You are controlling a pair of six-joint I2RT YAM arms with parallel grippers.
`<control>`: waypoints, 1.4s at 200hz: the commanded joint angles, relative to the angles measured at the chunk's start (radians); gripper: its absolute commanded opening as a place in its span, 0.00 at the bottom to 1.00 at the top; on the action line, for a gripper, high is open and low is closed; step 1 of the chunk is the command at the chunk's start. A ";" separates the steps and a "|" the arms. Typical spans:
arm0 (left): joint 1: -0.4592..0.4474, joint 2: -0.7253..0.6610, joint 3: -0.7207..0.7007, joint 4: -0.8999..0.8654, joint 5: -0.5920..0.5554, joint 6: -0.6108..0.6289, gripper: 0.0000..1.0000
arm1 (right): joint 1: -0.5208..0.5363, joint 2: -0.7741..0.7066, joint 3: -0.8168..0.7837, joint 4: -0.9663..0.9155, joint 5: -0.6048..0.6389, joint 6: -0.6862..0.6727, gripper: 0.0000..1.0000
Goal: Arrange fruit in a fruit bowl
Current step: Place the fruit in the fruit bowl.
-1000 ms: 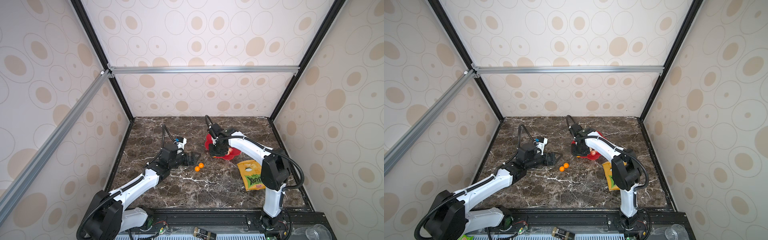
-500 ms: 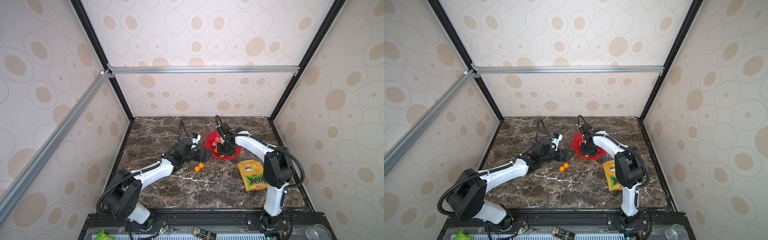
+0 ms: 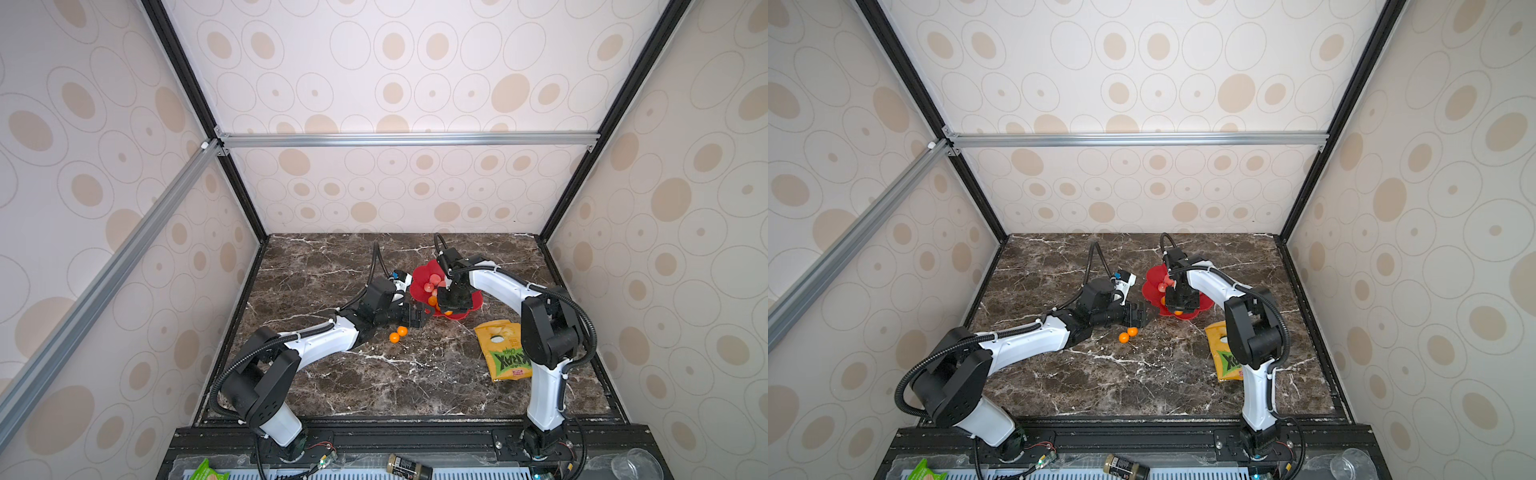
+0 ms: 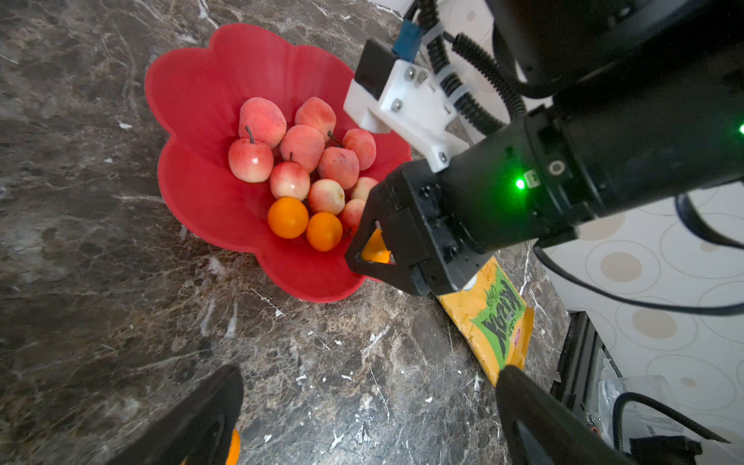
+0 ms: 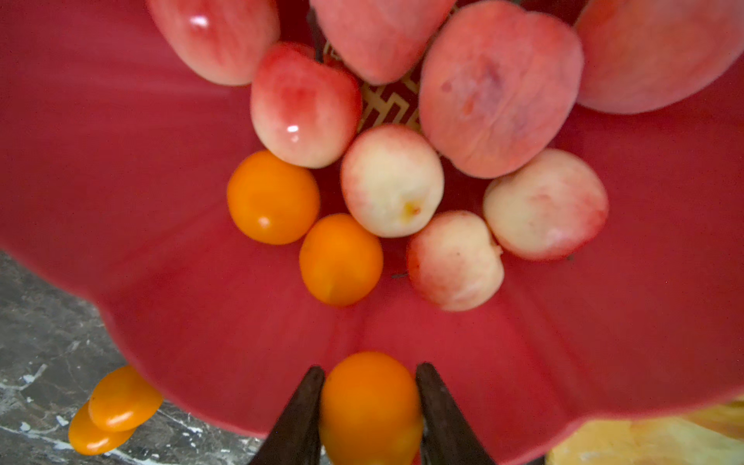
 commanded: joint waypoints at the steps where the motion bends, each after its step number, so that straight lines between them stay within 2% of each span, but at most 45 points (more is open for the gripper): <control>1: -0.011 0.010 0.045 0.026 0.003 -0.002 0.99 | -0.006 0.020 0.025 -0.011 0.011 -0.010 0.38; 93: -0.011 -0.006 0.017 0.025 -0.007 -0.005 0.99 | -0.008 0.055 0.039 -0.013 0.008 -0.007 0.41; 183: -0.011 -0.013 0.008 0.053 -0.007 -0.010 0.99 | -0.008 0.046 0.043 -0.016 0.005 -0.009 0.49; 280: -0.010 -0.041 0.011 0.038 -0.023 -0.002 0.99 | -0.007 -0.060 0.031 -0.036 0.047 -0.013 0.51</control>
